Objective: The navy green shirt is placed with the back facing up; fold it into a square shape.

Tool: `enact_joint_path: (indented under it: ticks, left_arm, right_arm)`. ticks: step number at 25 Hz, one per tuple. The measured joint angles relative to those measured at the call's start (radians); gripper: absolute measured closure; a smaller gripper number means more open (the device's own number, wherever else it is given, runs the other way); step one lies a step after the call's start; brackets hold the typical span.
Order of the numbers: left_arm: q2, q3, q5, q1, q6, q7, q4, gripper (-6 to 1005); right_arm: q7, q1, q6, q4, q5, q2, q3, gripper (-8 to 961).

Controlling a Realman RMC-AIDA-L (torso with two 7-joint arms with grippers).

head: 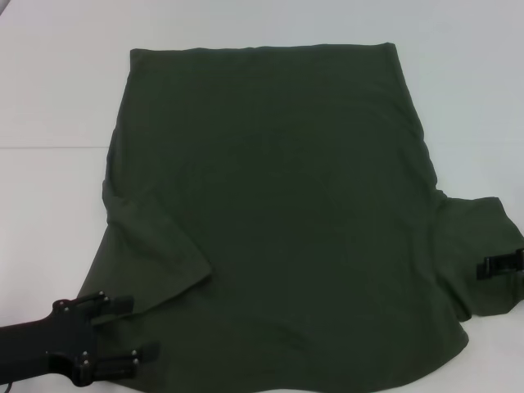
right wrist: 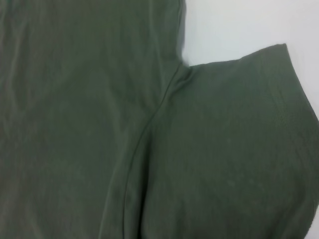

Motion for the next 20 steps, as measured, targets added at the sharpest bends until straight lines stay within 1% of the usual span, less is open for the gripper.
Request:
enact_joint_path:
  ticks: [14, 20]
  left_arm:
    - [0.001, 0.0, 0.0, -0.004, 0.0, -0.008, 0.0, 109]
    - [0.001, 0.0, 0.0, -0.005, 0.0, -0.009, 0.0, 109]
  right_arm:
    - [0.003, -0.009, -0.002, 0.0, -0.004, -0.01, -0.002, 25]
    - [0.003, -0.008, 0.0, 0.0, -0.004, -0.01, -0.007, 26]
